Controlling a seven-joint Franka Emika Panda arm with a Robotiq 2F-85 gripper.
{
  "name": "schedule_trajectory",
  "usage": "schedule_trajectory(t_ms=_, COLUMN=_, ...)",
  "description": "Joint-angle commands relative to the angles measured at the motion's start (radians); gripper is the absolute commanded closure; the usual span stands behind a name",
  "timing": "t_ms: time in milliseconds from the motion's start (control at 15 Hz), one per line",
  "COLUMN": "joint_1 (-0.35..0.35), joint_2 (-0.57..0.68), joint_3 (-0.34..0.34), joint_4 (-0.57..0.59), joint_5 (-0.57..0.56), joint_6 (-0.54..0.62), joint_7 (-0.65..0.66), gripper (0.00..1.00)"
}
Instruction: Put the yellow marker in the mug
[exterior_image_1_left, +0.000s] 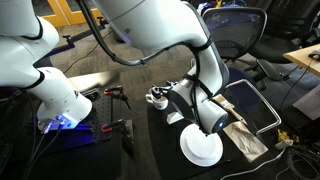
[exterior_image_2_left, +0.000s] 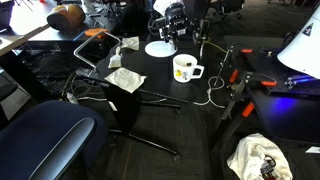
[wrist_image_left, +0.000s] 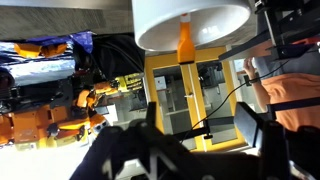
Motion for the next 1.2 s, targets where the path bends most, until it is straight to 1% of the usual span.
schedule_trajectory(t_ms=0, joint_1=0.086, joint_2=-0.111, joint_3=-0.077, joint_4=-0.055, joint_5=0.046, joint_6=-0.012, joint_7=0.015, gripper=0.00)
schedule_trajectory(t_ms=400, joint_1=0.178, joint_2=-0.289, joint_3=-0.148, joint_4=-0.137, joint_5=0.065, joint_6=0.012, joint_7=0.080, gripper=0.00)
schedule_trajectory(t_ms=733, joint_1=0.232, joint_2=-0.410, joint_3=-0.183, joint_4=-0.188, joint_5=0.052, joint_6=0.042, joint_7=0.148, gripper=0.00)
schedule_trajectory(t_ms=933, joint_1=0.255, joint_2=-0.439, joint_3=-0.190, joint_4=-0.206, joint_5=0.044, joint_6=0.051, joint_7=0.175, gripper=0.00)
schedule_trajectory(t_ms=1000, joint_1=0.243, joint_2=-0.385, joint_3=-0.194, joint_4=-0.156, joint_5=0.050, joint_6=0.006, joint_7=0.142, gripper=0.00)
schedule_trajectory(t_ms=1133, joint_1=0.252, joint_2=-0.399, joint_3=-0.196, joint_4=-0.168, joint_5=0.049, joint_6=0.010, joint_7=0.153, gripper=0.00)
